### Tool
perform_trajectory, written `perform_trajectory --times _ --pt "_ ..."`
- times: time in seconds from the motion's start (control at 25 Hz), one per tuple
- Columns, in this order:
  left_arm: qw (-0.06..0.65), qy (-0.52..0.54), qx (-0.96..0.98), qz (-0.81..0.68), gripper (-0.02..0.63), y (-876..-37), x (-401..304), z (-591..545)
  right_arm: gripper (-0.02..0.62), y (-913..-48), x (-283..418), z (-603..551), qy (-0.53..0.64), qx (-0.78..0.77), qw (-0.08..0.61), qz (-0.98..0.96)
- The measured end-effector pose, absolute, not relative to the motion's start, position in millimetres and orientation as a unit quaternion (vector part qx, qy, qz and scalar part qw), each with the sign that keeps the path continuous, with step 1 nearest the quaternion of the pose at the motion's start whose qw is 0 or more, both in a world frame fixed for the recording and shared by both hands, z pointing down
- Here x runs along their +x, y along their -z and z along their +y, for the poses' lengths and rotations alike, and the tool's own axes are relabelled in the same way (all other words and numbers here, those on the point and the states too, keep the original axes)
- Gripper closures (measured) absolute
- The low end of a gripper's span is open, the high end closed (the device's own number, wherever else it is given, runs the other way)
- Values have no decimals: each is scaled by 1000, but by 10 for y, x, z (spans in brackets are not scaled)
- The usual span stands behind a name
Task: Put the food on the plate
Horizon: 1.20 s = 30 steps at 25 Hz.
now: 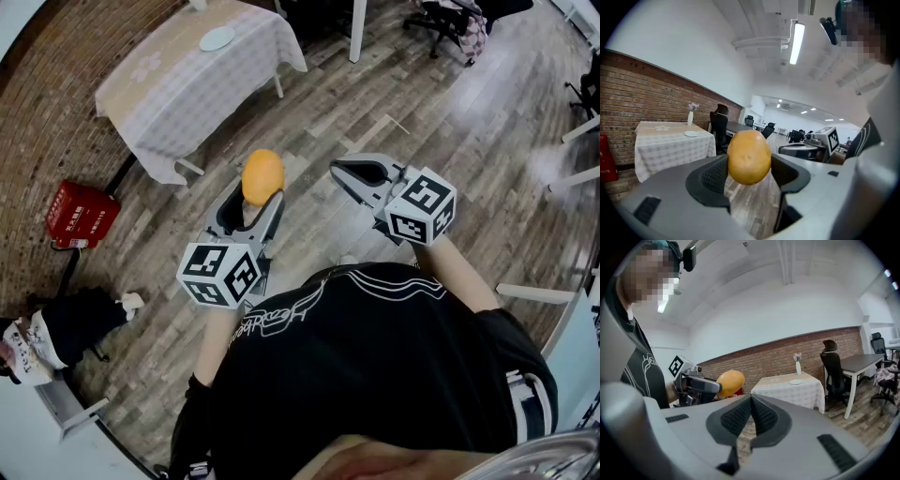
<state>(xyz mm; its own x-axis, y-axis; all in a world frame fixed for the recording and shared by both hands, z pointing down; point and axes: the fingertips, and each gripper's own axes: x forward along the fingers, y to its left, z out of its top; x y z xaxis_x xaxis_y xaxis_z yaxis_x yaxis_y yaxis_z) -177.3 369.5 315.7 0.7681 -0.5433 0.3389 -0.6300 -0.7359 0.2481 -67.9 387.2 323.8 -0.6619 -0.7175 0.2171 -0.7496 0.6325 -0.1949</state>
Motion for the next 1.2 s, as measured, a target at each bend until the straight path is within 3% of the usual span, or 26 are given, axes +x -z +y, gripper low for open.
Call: perform_trajectory --times 0.52,0.88,1.2 --pt "152 -113 929 -319 321 -3020 -1255 3616 598 -3198 -108 3746 -131 434 59 -889" --pt "145 -103 933 -312 321 -2994 -729 3578 598 -3151 409 3752 -150 436 16 -887" --pt "167 -109 927 -317 321 -3122 -590 3489 598 -3265 558 3527 -167 429 6 -888"
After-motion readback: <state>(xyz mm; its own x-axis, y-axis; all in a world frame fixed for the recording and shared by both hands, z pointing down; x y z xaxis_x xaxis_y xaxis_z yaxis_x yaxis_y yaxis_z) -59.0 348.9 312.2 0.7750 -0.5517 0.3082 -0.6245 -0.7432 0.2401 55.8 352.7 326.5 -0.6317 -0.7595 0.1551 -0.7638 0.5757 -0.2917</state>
